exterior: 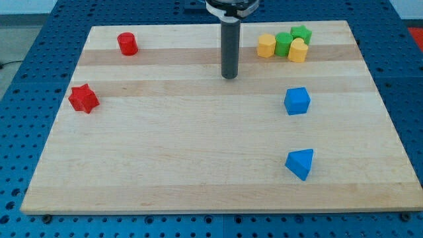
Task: Push red circle beside red star
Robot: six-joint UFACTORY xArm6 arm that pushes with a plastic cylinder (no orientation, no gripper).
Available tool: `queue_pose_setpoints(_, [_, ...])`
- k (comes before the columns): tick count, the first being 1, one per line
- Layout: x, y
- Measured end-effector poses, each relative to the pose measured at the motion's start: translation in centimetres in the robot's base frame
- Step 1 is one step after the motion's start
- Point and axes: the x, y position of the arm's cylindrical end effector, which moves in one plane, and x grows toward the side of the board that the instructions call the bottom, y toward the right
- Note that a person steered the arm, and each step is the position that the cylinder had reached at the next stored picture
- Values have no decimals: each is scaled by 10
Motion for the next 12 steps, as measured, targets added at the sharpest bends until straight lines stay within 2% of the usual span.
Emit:
queue_pose_setpoints(2, [-5,4])
queue_pose_setpoints(4, [-102,-62])
queue_pose_setpoints(5, [-128,-161])
queue_pose_setpoints(6, [-151,-235])
queue_pose_setpoints(7, [-135,-268])
queue_pose_setpoints(8, [-140,-233])
queue_pose_setpoints(10, [-88,-217])
queue_pose_setpoints(11, [-62,-246])
queue_pose_setpoints(12, [-19,-260])
